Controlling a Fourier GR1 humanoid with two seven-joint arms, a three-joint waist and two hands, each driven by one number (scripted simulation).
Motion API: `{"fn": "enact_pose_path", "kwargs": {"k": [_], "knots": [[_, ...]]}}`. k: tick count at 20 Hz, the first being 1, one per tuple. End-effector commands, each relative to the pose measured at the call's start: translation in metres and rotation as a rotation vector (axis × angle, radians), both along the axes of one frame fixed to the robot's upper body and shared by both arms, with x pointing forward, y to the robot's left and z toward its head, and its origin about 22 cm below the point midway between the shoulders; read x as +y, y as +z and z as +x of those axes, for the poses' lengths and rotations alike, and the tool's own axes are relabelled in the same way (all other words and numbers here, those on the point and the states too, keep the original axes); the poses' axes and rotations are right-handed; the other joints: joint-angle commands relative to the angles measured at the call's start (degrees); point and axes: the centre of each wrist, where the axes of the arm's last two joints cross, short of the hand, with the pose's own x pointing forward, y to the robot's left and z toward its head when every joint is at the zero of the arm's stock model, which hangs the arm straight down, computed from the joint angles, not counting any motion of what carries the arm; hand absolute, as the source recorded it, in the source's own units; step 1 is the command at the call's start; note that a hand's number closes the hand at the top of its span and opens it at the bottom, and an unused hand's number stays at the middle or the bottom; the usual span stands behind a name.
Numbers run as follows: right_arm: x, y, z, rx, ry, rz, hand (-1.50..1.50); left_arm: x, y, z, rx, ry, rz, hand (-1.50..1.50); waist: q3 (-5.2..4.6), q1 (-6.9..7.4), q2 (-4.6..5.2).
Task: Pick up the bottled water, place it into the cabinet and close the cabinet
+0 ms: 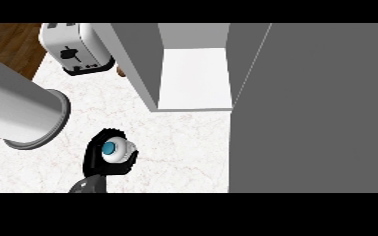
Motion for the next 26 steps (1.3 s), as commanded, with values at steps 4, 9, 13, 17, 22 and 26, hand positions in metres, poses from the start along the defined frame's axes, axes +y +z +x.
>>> {"fn": "enact_pose_path", "kwargs": {"k": [4,9,13,17,22,26], "knots": [[-0.002,0.023,-0.008,-0.019,0.013,0.015,-1.50,-0.051,0.009,0.020,-0.020,-0.125,-0.115,1.50,-0.61,-0.17,-0.10],[0.007,0.015,-0.001,-0.023,0.008,0.037,-1.50,-0.079,0.052,0.065,-0.021,-0.149,-0.105,1.50,-0.60,0.15,-0.10],[0.001,0.011,-0.001,-0.035,-0.009,0.035,-1.50,-0.108,0.081,0.074,-0.052,-0.161,-0.044,1.50,-0.59,-0.10,-0.06],[-0.007,0.013,0.005,-0.041,-0.013,0.023,-1.50,-0.129,0.108,0.076,-0.108,-0.156,0.026,1.50,-0.60,0.56,0.27],[-0.010,0.013,0.002,-0.028,0.003,0.004,-1.50,-0.172,0.158,0.107,-0.085,-0.141,0.085,1.50,-0.63,-0.73,0.47],[-0.001,0.005,0.004,-0.038,-0.030,0.044,-1.50,-0.186,0.185,0.127,-0.082,-0.122,0.172,1.50,-0.63,-0.73,0.51]]}}
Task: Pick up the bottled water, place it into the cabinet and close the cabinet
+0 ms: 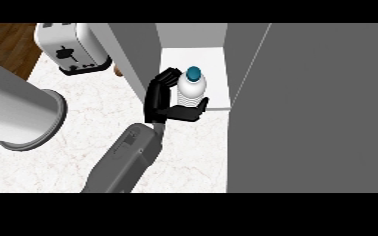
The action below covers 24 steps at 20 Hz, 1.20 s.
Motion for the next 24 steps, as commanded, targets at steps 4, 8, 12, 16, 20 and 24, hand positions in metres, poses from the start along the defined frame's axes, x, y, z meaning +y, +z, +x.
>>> {"fn": "enact_pose_path", "kwargs": {"k": [4,8,12,16,20,24], "knots": [[-0.005,0.016,-0.002,-0.037,-0.007,0.063,-1.50,-0.027,0.043,0.028,0.054,0.056,0.107,1.50,0.00,0.07,0.15],[-0.015,0.013,-0.002,-0.044,0.035,0.026,-1.50,-0.028,0.050,0.051,0.085,0.124,0.113,1.50,-0.02,-1.38,0.52],[-0.019,0.000,0.004,-0.058,0.001,0.040,-1.50,-0.021,0.051,0.069,0.105,0.138,0.156,1.50,0.00,-1.85,0.81],[-0.019,0.013,0.002,-0.064,0.026,0.043,-1.50,-0.009,0.036,0.075,0.087,0.188,0.350,1.50,-0.01,-2.41,1.25],[-0.016,0.013,0.005,-0.082,0.031,0.042,-1.50,-0.003,0.030,0.079,0.158,0.274,0.384,1.50,-0.05,-2.59,1.51],[-0.018,0.007,0.004,-0.063,0.049,0.048,-1.50,0.010,0.020,0.078,0.160,0.362,0.308,1.50,-0.12,-3.36,1.93]]}}
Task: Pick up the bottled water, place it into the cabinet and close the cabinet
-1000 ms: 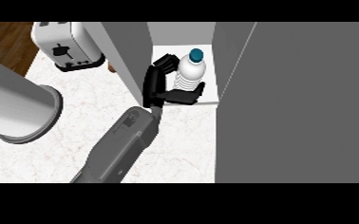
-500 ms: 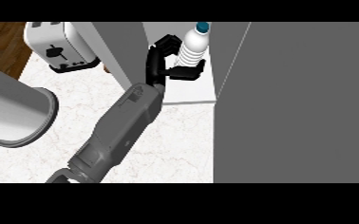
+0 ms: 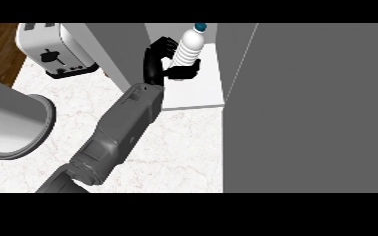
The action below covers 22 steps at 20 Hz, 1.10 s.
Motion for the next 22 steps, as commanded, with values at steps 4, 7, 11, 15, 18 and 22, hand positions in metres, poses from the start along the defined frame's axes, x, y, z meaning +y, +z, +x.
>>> {"fn": "enact_pose_path", "kwargs": {"k": [4,7,11,15,18,22], "knots": [[0.003,0.000,0.006,-0.042,0.016,0.073,-1.50,0.009,0.000,0.007,-0.016,0.063,0.034,1.50,-0.01,-0.45,0.32],[0.003,0.012,0.004,-0.052,0.031,0.078,-1.50,0.025,0.018,0.020,-0.052,0.098,0.140,-1.50,-0.02,-1.25,0.70],[0.003,0.012,0.002,-0.048,0.043,0.071,-1.50,0.029,0.024,0.025,-0.089,0.114,0.195,-1.50,-0.04,-1.63,0.67],[-0.001,0.003,0.000,-0.040,0.063,0.079,-1.50,0.020,0.014,0.018,-0.085,0.145,0.224,-1.50,-0.02,-2.43,0.85],[-0.001,0.006,-0.002,-0.037,0.069,0.056,-1.50,0.026,0.026,0.025,-0.094,0.099,0.145,-1.50,-0.07,-2.37,0.81],[0.003,0.006,0.002,-0.030,0.103,0.078,-1.50,0.009,0.038,0.027,-0.179,-0.023,0.049,-1.50,-0.09,-1.35,0.65]]}}
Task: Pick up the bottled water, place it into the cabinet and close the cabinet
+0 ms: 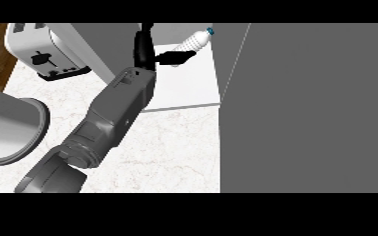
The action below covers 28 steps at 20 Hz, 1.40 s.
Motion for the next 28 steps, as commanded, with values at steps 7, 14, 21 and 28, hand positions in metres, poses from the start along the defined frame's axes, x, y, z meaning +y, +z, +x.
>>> {"fn": "enact_pose_path", "kwargs": {"k": [7,14,21,28], "knots": [[-0.001,0.012,-0.012,-0.002,0.024,0.044,-1.50,-0.024,0.026,0.005,-0.141,-0.223,-0.219,-1.50,0.09,1.75,-1.30],[0.008,0.021,-0.011,0.025,-0.033,0.033,-1.50,-0.027,0.006,-0.007,-0.144,-0.291,-0.252,-1.50,0.11,4.81,-2.16],[0.016,0.027,-0.006,0.017,-0.034,0.063,-1.50,-0.037,0.000,-0.022,-0.125,-0.316,-0.297,-1.50,0.12,5.32,-2.55],[0.013,0.027,-0.013,0.027,-0.038,0.049,-1.50,-0.046,-0.025,-0.067,-0.105,-0.461,-0.440,-1.50,0.11,5.24,-2.73]]}}
